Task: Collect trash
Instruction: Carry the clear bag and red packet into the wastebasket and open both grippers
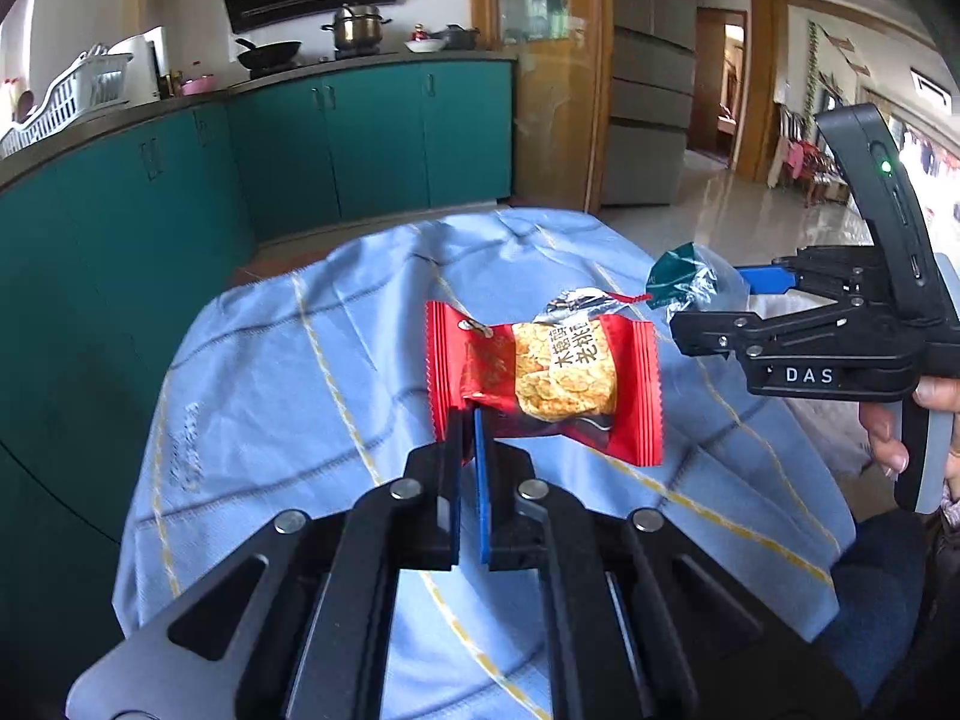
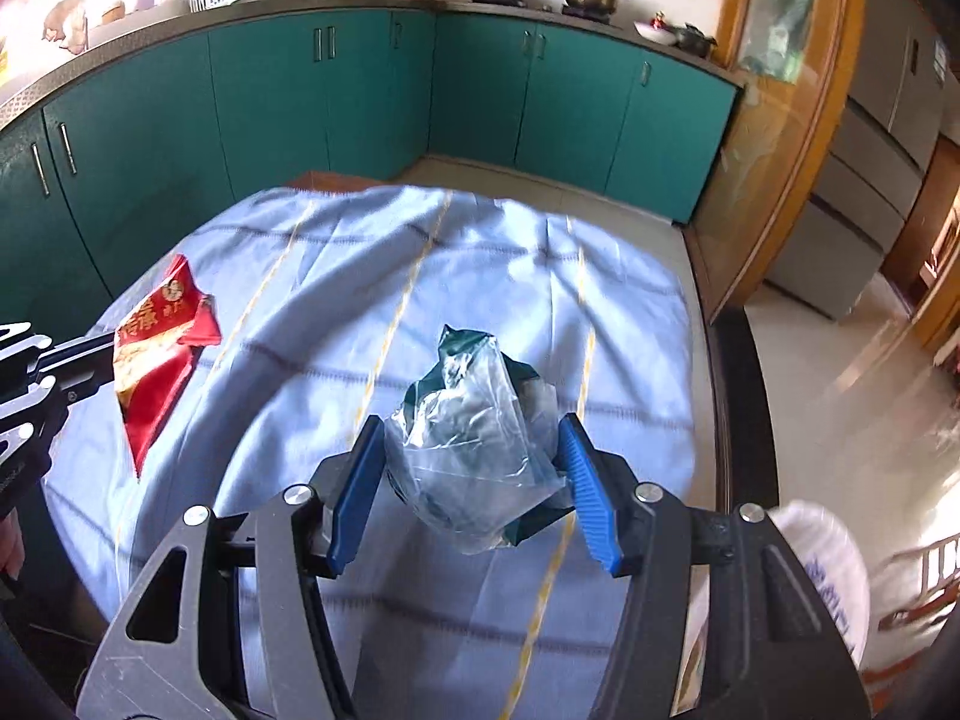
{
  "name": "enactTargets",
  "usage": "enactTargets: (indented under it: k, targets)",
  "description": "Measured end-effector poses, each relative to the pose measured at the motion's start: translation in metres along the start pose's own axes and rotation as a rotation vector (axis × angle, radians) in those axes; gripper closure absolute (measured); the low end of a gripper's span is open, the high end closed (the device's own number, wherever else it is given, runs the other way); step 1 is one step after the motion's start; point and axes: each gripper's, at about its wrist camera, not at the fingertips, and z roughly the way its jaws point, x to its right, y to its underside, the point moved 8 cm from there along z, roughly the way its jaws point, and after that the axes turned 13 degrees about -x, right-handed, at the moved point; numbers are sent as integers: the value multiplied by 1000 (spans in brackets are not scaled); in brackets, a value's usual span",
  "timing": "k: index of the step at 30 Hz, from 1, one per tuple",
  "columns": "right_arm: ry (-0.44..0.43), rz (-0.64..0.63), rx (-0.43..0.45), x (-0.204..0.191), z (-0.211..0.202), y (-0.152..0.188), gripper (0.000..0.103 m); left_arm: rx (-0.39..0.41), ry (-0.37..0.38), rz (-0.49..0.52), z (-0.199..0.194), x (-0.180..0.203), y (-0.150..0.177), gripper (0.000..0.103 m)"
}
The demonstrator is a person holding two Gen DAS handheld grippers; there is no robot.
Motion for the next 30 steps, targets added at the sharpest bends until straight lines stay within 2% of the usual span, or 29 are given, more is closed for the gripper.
enactTargets:
  k: [2,8,12,23,30]
  targets:
    - [13,10,0,2,1,11,45,-9,13,9,0,8,8,98]
    - [-36,95,-13,16,5,28,45,-40,14,-10,8,11,21,98]
    - [-33,100,-10,16,4,31,45,-29,-14,-24,5,6,19,98]
    - [-35,95,34,7,-13,30,45,37,-80,-27,-16,4,9,98]
    - [-36,119,105,12,-42,27,45,129,-113,-19,-46,14,-13,98]
